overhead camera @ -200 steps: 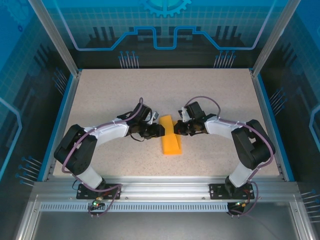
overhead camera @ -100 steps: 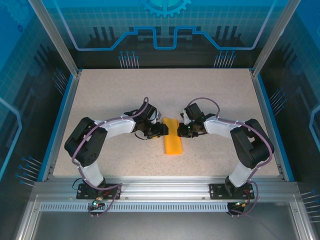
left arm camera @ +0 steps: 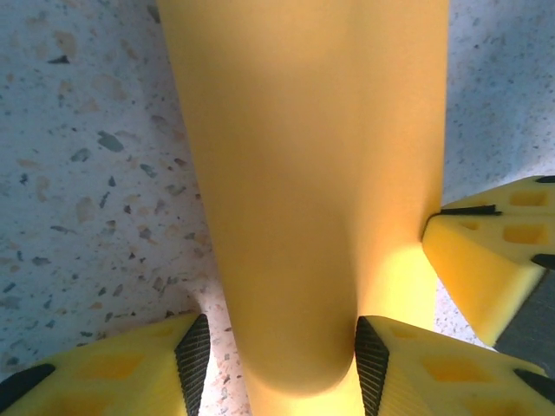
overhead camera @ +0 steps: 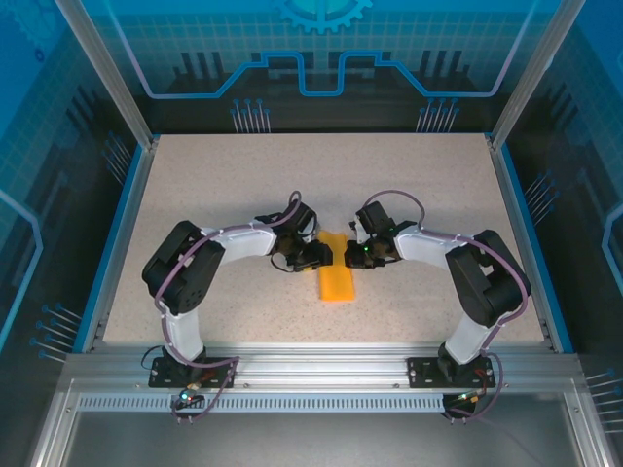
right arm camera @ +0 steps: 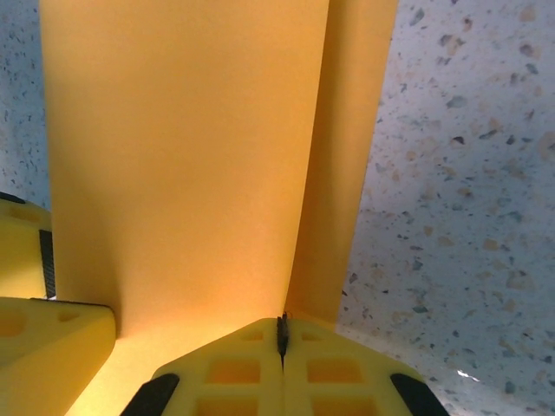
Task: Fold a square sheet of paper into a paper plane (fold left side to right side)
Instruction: First fold in half a square sheet of paper at the center of the table.
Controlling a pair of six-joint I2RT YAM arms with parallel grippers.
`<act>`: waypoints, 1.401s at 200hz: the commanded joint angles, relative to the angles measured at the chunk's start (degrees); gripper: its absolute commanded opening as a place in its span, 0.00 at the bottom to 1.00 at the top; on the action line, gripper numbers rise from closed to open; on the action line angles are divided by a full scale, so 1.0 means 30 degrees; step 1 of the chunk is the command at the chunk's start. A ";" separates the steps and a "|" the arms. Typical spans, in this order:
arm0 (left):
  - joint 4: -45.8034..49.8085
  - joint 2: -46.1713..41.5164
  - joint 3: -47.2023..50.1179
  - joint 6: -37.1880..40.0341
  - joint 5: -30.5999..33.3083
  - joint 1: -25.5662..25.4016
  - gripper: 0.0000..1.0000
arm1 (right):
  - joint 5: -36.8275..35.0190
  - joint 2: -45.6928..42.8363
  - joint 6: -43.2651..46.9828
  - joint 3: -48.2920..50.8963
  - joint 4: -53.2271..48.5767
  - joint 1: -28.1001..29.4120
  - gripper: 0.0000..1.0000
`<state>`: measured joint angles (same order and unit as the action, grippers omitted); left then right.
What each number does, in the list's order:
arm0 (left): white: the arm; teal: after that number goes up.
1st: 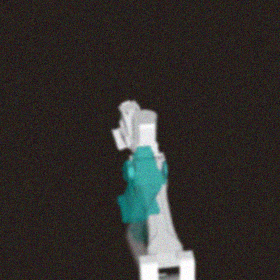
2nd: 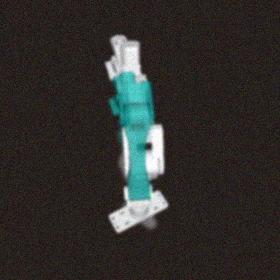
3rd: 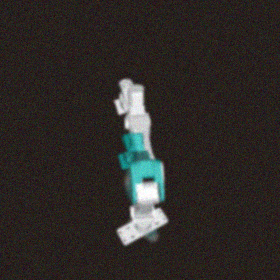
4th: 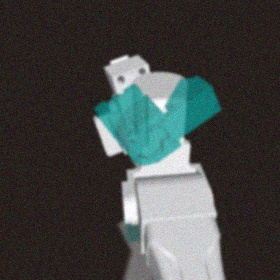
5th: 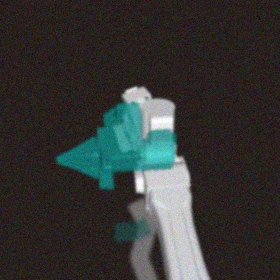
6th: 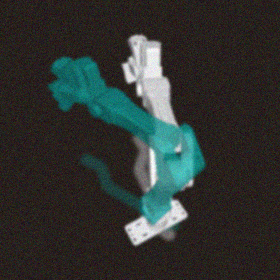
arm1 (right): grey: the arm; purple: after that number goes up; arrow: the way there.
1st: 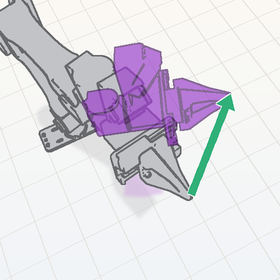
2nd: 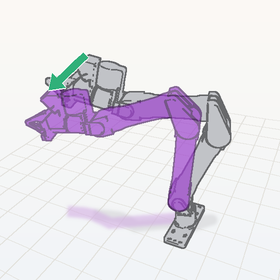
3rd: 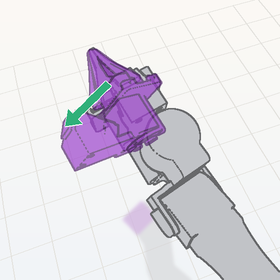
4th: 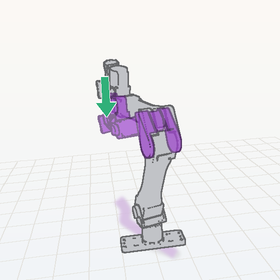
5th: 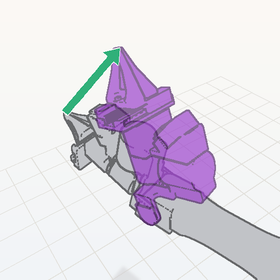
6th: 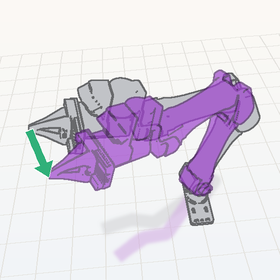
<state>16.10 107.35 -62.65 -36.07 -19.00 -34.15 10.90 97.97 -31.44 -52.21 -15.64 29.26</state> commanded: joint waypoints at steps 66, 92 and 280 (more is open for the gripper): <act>0.1819 0.1280 -0.1001 0.0470 0.1262 -0.0651 0.48 | -0.0655 -0.1246 0.0081 0.0494 0.0232 -0.0020 0.20; 0.2401 0.1598 -0.1438 0.0743 0.1614 -0.0876 0.48 | -0.1823 -0.2759 0.0081 0.1382 -0.0029 -0.0443 0.30; 0.4595 0.3504 -0.3792 0.1559 0.2020 -0.1672 0.50 | -0.4866 -1.0103 -0.0446 0.5183 -0.0838 -0.2973 0.47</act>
<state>30.92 113.32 -74.24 -32.86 -12.40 -37.10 -3.25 68.86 -32.95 -37.65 -17.12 21.26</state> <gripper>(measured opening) 0.495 0.463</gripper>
